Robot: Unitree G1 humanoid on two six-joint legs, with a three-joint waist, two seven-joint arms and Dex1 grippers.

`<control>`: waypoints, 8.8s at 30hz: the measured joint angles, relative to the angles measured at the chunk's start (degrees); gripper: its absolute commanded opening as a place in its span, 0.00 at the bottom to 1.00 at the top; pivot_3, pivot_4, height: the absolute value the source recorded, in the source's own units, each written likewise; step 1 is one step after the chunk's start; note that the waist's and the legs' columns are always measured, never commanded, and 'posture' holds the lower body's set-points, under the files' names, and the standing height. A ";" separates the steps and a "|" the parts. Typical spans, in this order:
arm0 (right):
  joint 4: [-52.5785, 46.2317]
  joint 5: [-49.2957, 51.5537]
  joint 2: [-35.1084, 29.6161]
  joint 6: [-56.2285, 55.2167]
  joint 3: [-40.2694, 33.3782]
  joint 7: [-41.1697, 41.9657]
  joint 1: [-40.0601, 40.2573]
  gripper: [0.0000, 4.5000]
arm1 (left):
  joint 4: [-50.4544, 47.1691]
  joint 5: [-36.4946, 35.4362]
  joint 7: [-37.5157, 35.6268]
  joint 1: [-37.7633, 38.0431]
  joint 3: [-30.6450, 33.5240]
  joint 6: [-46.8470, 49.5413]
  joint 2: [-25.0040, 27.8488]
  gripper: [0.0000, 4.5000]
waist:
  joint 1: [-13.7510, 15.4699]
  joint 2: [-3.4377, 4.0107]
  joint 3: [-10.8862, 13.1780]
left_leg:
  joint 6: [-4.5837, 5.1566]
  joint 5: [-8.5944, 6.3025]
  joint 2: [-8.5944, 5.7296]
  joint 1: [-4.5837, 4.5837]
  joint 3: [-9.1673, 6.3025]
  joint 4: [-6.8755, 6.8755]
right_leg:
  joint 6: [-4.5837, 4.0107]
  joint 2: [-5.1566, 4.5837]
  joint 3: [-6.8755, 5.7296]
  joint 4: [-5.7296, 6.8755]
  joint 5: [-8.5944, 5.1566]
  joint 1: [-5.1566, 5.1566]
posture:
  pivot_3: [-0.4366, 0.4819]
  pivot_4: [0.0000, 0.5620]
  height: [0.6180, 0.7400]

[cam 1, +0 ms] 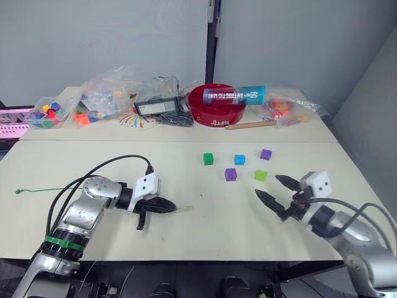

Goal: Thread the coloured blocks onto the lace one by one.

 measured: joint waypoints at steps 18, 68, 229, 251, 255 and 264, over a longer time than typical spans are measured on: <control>1.71 -17.93 18.59 3.68 9.09 -28.74 -7.16 1.00 | -1.31 -1.10 1.52 0.43 0.47 1.09 0.37 0.00 | -0.22 0.01 0.00 | -0.02 0.01 0.02 -0.27 0.04 0.00 | -0.03 0.04 0.06 0.19 0.01 -0.46 | 0.48 0.27 1.00; -15.12 -21.94 27.32 19.06 26.10 -33.92 11.34 0.25 | -1.69 -1.35 -0.64 0.68 1.23 1.12 3.78 0.00 | -1.56 -0.03 -0.06 | 0.11 -0.06 0.34 -0.09 -0.04 -0.11 | -0.11 0.38 0.01 0.20 -0.17 -0.42 | 0.48 0.27 1.00; 14.73 -25.92 0.25 7.15 36.41 30.41 -26.91 0.29 | -3.74 7.54 6.76 -1.90 -11.96 5.65 -8.97 0.43 | -1.76 -0.03 -0.51 | 0.85 -0.52 1.26 1.38 0.05 -0.14 | -0.60 1.39 0.03 0.13 -0.51 0.89 | 0.48 0.27 1.00; 12.28 -25.79 -2.27 9.87 37.70 29.01 -27.85 0.29 | 4.80 4.24 6.36 -0.13 -5.64 -4.10 -3.78 0.32 | -0.60 0.09 -0.44 | 0.85 -0.52 1.22 1.02 0.06 -0.14 | -0.61 1.30 0.01 0.07 -0.51 0.59 | 0.48 0.27 1.00; 11.23 -25.70 -2.64 10.41 37.75 28.66 -27.49 0.29 | 5.57 4.44 6.71 -0.38 -5.69 -5.01 -4.47 0.01 | -0.47 0.09 -0.44 | 0.88 -0.54 1.22 1.00 0.06 -0.14 | -0.59 1.30 0.01 0.05 -0.52 0.58 | 0.48 0.27 1.00; 10.44 -25.63 -2.71 11.91 37.72 28.31 -27.22 0.29 | 2.04 3.32 5.48 0.90 -6.00 -2.55 -4.90 0.01 | -0.25 0.09 -0.44 | 0.90 -0.56 1.22 0.98 0.06 -0.14 | -0.58 1.30 0.01 -0.01 -0.53 0.58 | 0.48 0.27 1.00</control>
